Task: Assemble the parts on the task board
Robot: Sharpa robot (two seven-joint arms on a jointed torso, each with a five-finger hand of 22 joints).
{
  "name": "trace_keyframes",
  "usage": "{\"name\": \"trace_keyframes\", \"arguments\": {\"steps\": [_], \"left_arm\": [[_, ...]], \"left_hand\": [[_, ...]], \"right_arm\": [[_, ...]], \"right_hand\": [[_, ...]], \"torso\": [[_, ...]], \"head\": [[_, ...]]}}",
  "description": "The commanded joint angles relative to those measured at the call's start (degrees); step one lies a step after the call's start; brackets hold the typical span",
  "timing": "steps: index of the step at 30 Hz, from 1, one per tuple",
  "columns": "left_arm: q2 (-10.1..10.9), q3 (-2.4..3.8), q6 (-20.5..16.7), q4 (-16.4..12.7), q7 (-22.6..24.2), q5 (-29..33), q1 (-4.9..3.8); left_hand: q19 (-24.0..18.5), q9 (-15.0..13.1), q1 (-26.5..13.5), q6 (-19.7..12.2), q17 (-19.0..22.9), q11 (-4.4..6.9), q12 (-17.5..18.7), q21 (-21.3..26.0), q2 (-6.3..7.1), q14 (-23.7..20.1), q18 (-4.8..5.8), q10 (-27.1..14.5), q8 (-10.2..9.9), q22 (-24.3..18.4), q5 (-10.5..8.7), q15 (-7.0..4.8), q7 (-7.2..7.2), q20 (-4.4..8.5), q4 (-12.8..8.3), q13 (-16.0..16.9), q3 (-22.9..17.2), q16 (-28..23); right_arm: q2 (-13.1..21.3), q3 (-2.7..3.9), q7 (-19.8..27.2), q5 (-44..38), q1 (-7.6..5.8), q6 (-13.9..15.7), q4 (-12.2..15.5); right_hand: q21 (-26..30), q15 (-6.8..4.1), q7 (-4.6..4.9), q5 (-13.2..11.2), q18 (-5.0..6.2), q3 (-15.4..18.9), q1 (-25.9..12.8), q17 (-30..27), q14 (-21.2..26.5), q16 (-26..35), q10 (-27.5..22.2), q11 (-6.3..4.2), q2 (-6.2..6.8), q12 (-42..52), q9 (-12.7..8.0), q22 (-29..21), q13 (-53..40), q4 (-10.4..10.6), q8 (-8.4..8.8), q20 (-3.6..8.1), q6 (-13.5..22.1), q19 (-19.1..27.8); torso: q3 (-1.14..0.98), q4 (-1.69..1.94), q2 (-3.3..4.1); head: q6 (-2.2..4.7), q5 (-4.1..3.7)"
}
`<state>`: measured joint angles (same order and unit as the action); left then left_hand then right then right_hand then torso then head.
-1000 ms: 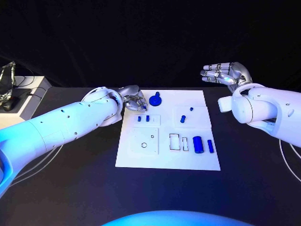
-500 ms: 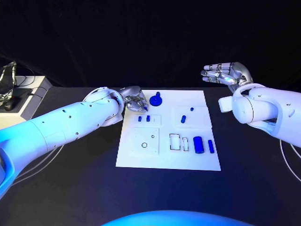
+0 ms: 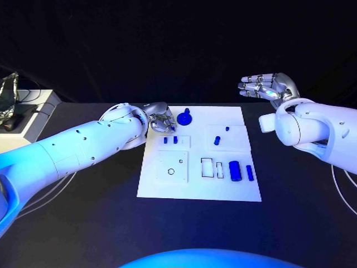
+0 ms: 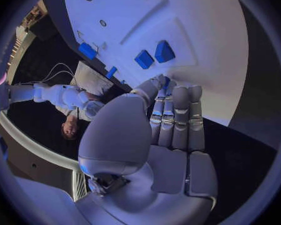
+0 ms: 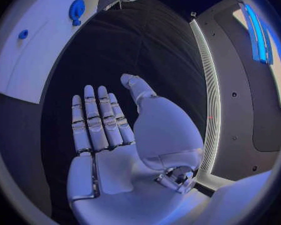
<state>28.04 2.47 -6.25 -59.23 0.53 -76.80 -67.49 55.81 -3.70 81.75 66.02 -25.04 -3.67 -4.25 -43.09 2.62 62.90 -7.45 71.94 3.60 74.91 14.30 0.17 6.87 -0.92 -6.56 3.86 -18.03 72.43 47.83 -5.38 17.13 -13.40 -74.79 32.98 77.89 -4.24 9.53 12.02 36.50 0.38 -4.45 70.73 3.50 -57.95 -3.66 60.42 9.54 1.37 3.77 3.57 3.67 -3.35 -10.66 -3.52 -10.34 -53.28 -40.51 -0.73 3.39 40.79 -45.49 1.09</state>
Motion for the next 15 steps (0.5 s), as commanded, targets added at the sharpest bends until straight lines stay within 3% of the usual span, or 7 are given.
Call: {"name": "trace_keyframes", "arguments": {"steps": [1, 15], "left_arm": [[-0.32, -0.21, 0.71, -0.15, 0.68, -0.47, 0.24], [-0.63, -0.4, 1.79, 0.23, 0.15, -1.89, 0.25]], "left_hand": [[0.58, -0.14, 0.57, 1.06, -0.13, 0.33, -0.37, -0.24, -0.04, 0.54, -0.95, 1.0, 0.09, 0.78, -0.08, -0.29, -0.24, 0.0, 0.0, 0.21, 0.66, -0.13], [1.06, -0.21, 1.23, 3.55, -0.62, 1.4, -2.53, -0.2, -0.91, 1.08, -0.44, 1.87, 0.22, 0.78, -0.05, -1.12, -1.09, 0.74, -0.57, 0.56, 2.89, 0.23]], "right_arm": [[0.0, 0.03, 0.6, -0.53, -0.02, -0.86, 0.09], [0.03, 0.03, 0.54, -0.53, -0.02, -0.88, 0.18]], "right_hand": [[0.22, 0.12, 0.17, 0.18, -0.38, 0.0, -0.16, -0.07, 0.04, 0.19, -0.03, 0.11, -0.01, -0.31, -0.02, -0.09, 0.05, 0.45, 0.16, -0.01, 0.34, 0.45], [0.22, 0.12, 0.17, 0.18, -0.38, 0.0, -0.16, -0.07, 0.04, 0.19, -0.03, 0.11, -0.01, -0.31, -0.02, -0.09, 0.05, 0.45, 0.16, -0.01, 0.34, 0.45]], "torso": [[-0.03, 0.05, -0.01], [0.0, 0.05, -0.01]], "head": [[-0.01, -0.08], [-0.17, -0.15]]}}
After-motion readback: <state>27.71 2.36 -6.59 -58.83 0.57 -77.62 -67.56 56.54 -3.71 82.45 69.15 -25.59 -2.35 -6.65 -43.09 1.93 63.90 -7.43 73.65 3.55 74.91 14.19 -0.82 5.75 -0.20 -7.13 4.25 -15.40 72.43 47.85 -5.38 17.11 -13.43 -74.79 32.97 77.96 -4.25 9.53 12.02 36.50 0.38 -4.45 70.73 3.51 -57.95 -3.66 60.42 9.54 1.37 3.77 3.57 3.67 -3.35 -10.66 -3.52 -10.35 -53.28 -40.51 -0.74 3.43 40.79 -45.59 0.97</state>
